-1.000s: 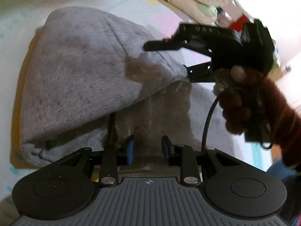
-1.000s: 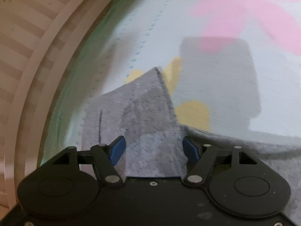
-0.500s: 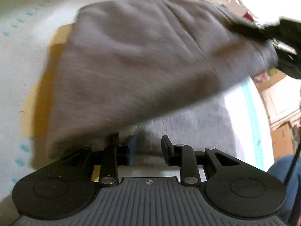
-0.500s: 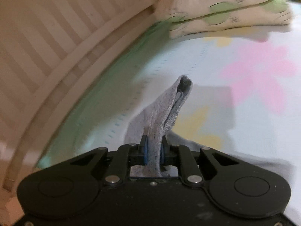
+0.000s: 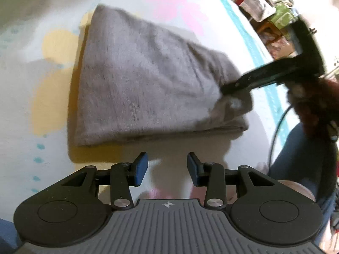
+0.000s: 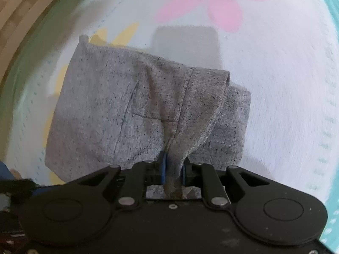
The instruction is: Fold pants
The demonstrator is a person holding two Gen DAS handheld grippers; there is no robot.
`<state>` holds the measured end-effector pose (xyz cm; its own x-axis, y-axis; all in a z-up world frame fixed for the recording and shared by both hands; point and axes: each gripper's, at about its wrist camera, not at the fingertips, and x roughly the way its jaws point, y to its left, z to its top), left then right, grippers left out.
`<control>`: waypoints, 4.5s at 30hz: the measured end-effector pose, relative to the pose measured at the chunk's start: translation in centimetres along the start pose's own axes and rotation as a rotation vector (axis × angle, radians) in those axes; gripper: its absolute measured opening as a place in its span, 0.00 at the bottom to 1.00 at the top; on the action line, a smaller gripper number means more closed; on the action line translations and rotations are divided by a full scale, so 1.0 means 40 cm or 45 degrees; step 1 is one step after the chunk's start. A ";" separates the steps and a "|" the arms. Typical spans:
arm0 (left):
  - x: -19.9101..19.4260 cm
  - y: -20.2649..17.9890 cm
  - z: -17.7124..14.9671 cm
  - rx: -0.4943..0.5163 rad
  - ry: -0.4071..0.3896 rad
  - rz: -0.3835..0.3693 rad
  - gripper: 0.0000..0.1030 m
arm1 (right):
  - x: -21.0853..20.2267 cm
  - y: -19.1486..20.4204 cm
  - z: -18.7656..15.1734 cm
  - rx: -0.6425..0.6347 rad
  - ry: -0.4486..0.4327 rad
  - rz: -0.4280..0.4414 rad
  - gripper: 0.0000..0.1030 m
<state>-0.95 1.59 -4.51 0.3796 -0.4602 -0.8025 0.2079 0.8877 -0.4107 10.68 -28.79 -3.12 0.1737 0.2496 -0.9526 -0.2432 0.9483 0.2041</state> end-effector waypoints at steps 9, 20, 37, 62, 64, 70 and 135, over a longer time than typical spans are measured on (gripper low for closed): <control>0.021 0.008 0.192 0.012 -0.260 0.175 0.44 | 0.030 -0.008 0.005 -0.010 0.056 -0.064 0.31; 0.176 0.030 0.181 0.039 -0.151 0.323 0.48 | 0.047 -0.005 0.003 0.020 0.061 -0.095 0.44; 0.186 0.018 0.179 0.066 -0.122 0.339 0.55 | -0.117 -0.055 0.037 0.181 -0.369 -0.127 0.53; 0.275 0.172 0.470 -0.019 -0.138 0.506 0.69 | 0.030 -0.170 0.069 0.354 -0.311 -0.103 0.82; 0.273 0.159 0.468 0.029 -0.136 0.517 0.69 | 0.032 -0.169 0.069 0.354 -0.314 -0.100 0.82; 0.200 0.177 0.419 -0.029 -0.133 0.367 0.71 | 0.031 -0.198 0.056 0.436 -0.274 -0.014 0.85; 0.121 0.167 0.338 0.078 -0.495 0.544 0.14 | 0.044 0.180 0.154 -0.426 -0.804 -0.084 0.40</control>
<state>14.47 5.15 -5.26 0.7423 -0.0416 -0.6688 0.0105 0.9987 -0.0504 15.10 -20.31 -1.96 0.6928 0.3554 -0.6274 -0.4747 0.8798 -0.0258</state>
